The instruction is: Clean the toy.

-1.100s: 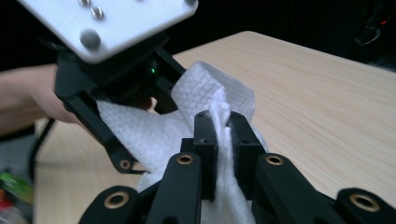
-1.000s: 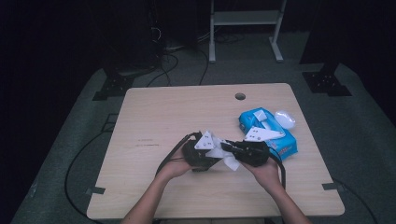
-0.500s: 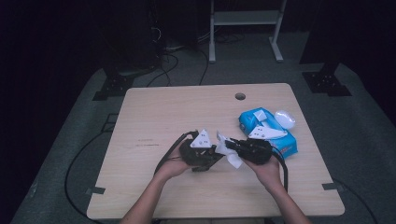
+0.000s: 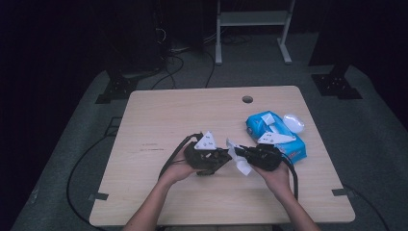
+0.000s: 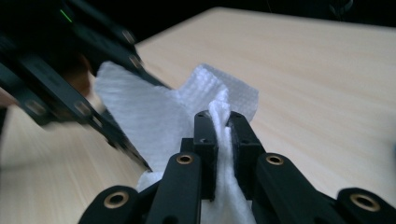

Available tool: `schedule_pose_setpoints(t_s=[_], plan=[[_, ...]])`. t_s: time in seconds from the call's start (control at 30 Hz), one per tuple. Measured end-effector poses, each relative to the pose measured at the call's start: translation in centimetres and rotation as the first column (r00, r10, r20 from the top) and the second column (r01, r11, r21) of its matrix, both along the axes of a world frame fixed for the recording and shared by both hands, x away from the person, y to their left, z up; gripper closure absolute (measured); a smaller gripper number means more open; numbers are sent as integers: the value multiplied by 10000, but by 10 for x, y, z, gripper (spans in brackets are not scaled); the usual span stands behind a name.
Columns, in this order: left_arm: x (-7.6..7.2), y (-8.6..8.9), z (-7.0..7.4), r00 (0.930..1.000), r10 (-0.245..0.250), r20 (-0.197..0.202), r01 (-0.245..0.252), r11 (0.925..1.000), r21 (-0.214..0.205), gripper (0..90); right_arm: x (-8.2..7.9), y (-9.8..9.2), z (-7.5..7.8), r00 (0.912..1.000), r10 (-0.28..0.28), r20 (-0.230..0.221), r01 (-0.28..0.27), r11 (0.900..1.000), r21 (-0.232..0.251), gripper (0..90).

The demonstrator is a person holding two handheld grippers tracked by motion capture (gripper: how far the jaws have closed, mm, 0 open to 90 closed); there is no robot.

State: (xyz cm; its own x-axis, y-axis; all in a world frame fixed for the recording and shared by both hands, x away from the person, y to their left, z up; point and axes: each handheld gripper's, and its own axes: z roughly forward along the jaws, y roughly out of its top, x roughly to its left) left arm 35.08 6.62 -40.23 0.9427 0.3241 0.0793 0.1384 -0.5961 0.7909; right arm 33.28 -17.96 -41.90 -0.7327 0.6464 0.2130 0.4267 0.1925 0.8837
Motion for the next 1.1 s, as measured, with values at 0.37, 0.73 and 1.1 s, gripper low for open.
schedule_pose_setpoints(t_s=[0.37, 0.73, 1.1], plan=[[12, -17, -7, 9995, -103, -297, 118, 9987, 486, 637, 3, -13, -4, 9990, -438, -131, 437, 9990, -83, 831], [25, -28, -23, 9938, 88, -1113, 183, 9706, 2399, 641, 10, -16, -15, 9975, -498, -509, 488, 9986, -209, 830], [20, -12, -12, 9908, 9, -1356, 250, 9816, 1891, 570, 9, -3, -15, 9986, -120, -514, 102, 9993, -350, 830]])
